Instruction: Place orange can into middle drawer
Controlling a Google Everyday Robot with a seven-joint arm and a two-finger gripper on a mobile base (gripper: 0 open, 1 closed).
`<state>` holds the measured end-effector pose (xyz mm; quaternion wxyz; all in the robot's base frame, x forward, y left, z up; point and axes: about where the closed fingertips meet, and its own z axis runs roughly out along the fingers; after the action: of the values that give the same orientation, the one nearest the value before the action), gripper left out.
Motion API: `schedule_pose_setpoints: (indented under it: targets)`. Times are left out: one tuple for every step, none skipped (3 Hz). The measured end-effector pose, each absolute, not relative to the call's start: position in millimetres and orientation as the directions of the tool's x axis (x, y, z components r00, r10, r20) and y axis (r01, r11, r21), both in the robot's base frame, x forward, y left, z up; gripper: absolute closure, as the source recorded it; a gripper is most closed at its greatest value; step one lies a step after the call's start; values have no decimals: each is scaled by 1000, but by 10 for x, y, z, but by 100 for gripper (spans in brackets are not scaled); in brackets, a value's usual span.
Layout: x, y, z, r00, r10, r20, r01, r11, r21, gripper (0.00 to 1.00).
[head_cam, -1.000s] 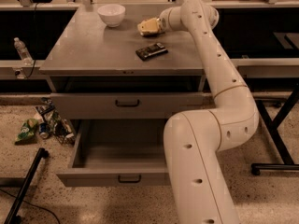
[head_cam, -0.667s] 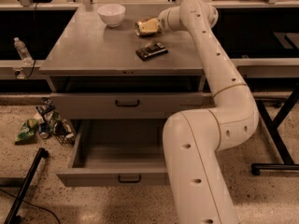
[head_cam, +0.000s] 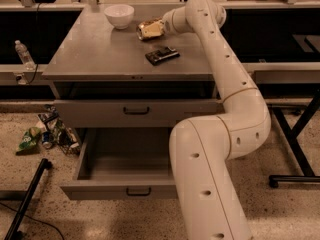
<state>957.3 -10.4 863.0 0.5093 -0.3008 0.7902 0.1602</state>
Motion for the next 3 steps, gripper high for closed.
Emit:
schedule_pose_setpoints:
  targets:
    - [9347,-106,8830,-250,-323,-913,-712,700,-53,100]
    - [8982,-117,8959,-183,-381,-906,-808,583,-82,100]
    - [8485,-138,8965,-138,-439,-888,-902,426,-70,100]
